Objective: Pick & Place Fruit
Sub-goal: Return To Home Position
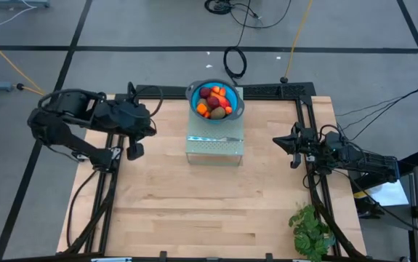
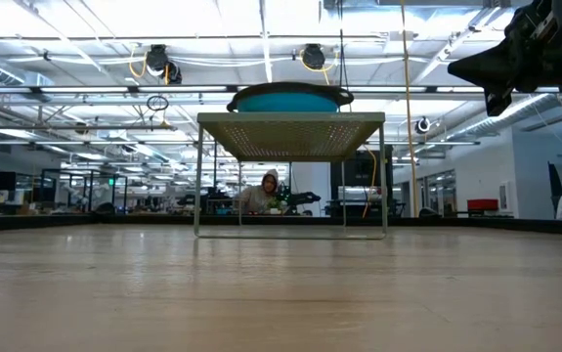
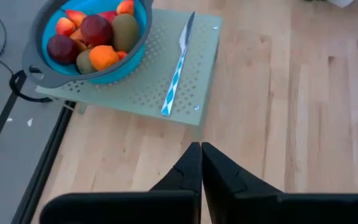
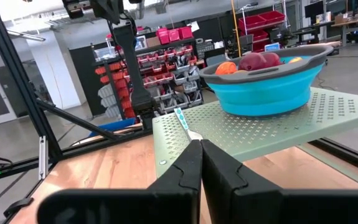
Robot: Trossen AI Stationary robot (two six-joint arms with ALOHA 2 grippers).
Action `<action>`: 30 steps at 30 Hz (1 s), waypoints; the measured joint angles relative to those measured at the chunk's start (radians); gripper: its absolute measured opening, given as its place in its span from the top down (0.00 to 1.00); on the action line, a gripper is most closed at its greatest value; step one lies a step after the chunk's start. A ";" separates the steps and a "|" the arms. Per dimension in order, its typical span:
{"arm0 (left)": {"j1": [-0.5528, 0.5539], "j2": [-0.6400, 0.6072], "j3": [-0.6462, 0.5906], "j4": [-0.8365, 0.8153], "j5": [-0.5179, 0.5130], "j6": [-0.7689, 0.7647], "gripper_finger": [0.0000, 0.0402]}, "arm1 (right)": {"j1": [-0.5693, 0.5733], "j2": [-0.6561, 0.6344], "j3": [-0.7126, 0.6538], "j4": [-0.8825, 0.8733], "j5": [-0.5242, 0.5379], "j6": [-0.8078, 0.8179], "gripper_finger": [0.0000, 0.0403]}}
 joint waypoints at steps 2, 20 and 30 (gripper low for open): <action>-0.006 -0.004 0.000 0.000 0.007 -0.002 0.99 | 0.000 0.000 0.000 0.000 0.000 0.000 1.00; -0.078 -0.141 -0.416 0.338 0.049 -0.066 1.00 | 0.000 0.000 0.000 0.000 0.000 0.000 1.00; -0.078 -0.327 -0.696 0.574 0.060 -0.087 0.99 | 0.000 0.000 0.000 0.000 0.000 0.000 1.00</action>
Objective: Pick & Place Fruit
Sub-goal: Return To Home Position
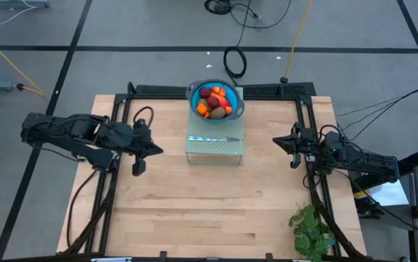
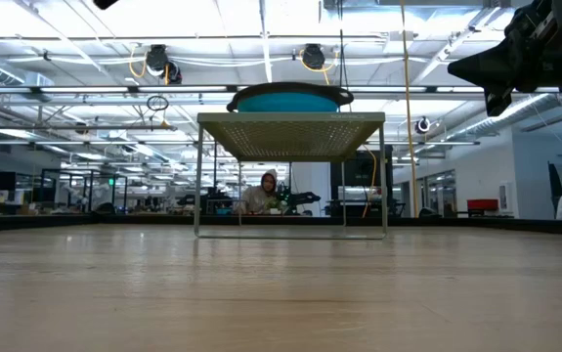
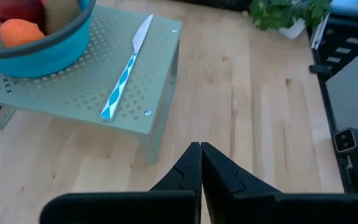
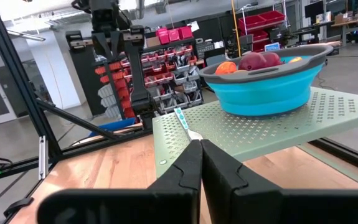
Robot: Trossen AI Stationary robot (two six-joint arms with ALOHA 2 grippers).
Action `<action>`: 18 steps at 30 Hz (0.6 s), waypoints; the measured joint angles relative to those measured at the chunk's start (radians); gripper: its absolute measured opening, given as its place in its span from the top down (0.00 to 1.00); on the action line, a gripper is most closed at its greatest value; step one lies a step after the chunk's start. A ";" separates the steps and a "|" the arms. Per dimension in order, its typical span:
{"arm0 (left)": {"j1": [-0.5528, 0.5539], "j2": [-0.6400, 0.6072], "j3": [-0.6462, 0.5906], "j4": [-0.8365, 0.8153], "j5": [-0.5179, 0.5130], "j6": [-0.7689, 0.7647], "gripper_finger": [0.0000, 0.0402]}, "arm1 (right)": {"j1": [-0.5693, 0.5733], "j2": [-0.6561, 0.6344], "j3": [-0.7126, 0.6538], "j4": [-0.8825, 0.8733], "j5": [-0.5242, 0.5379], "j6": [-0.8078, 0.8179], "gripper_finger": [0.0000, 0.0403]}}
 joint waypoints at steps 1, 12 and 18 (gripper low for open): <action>0.000 -0.021 -0.021 0.015 0.000 -0.001 0.99 | 0.000 0.000 0.000 0.000 0.000 0.000 1.00; 0.000 -0.242 -0.213 0.124 -0.014 0.004 0.99 | 0.000 0.000 0.000 0.000 0.000 0.000 1.00; 0.000 -0.362 -0.324 0.179 -0.015 -0.002 1.00 | 0.000 0.000 0.000 0.000 0.000 0.000 1.00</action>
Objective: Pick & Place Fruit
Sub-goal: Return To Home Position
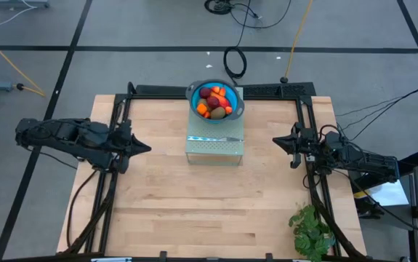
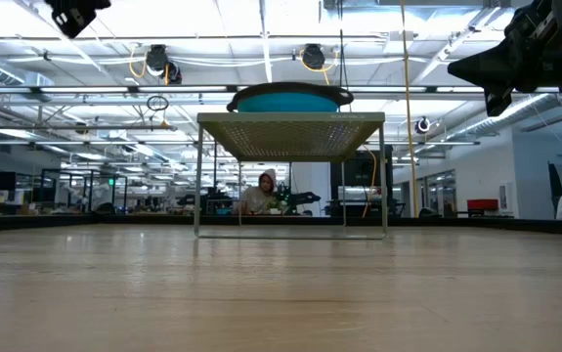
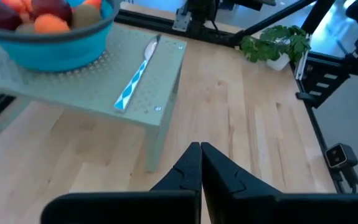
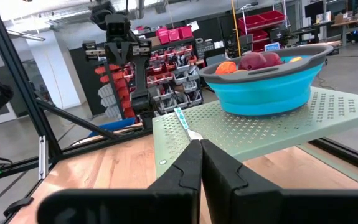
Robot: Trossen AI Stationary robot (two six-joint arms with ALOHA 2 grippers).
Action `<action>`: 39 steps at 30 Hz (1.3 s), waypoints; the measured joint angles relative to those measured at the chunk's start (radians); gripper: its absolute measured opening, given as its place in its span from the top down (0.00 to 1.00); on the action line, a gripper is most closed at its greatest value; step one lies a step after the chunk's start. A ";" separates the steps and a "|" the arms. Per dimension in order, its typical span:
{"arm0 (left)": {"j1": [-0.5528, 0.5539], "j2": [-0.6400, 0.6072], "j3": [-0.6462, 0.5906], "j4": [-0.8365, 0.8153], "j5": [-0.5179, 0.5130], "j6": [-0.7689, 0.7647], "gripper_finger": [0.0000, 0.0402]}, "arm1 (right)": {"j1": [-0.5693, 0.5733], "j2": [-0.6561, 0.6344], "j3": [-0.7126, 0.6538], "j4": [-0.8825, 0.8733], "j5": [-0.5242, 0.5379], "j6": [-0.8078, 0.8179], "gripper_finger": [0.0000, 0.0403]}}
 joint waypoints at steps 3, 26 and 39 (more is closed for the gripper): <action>0.000 -0.058 -0.059 0.022 -0.007 -0.024 0.99 | 0.000 0.000 0.000 0.000 0.000 0.000 1.00; 0.000 -0.357 -0.487 0.352 -0.034 -0.001 1.00 | 0.000 0.000 0.000 -0.001 0.000 0.000 1.00; 0.000 -0.533 -0.595 0.403 -0.030 0.082 1.00 | 0.000 0.000 0.000 -0.003 0.000 0.000 1.00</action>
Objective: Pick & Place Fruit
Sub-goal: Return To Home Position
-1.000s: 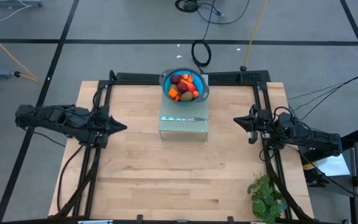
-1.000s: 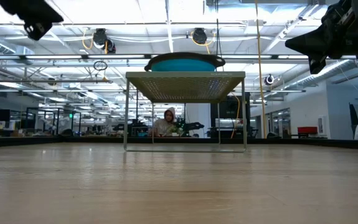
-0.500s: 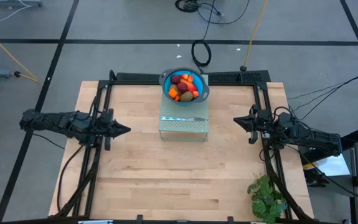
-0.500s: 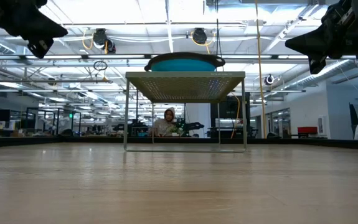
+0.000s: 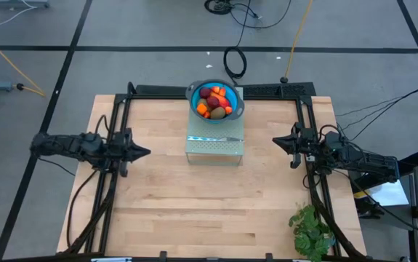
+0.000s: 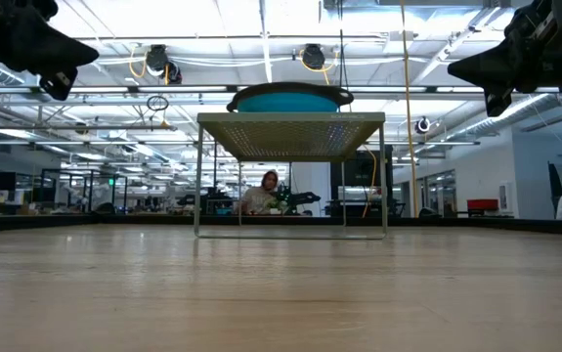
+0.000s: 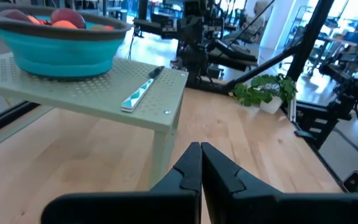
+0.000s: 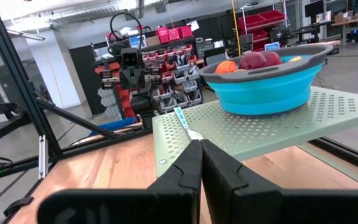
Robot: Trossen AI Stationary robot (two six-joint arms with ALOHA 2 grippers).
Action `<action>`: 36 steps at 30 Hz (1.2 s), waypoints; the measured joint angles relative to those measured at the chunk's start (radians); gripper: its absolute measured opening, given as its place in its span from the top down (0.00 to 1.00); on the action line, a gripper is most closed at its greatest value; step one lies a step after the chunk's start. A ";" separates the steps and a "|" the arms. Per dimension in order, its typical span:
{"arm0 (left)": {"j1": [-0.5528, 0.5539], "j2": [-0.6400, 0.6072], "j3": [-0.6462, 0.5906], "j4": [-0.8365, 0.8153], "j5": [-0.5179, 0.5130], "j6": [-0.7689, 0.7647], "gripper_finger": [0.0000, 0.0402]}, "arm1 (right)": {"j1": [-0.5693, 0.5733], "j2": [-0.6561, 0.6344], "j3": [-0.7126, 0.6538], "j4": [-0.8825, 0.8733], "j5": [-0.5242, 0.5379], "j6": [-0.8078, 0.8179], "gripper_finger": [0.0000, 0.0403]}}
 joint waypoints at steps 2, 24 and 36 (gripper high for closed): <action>0.000 -0.034 -0.014 0.001 -0.001 0.005 0.99 | 0.000 0.000 0.000 -0.001 0.000 0.000 1.00; 0.000 -0.102 -0.272 0.309 0.180 0.038 0.99 | 0.000 0.000 0.000 -0.005 0.000 -0.052 1.00; 0.000 -0.100 -0.274 0.307 0.189 0.023 0.97 | 0.000 0.000 -0.036 0.000 0.000 -0.045 1.00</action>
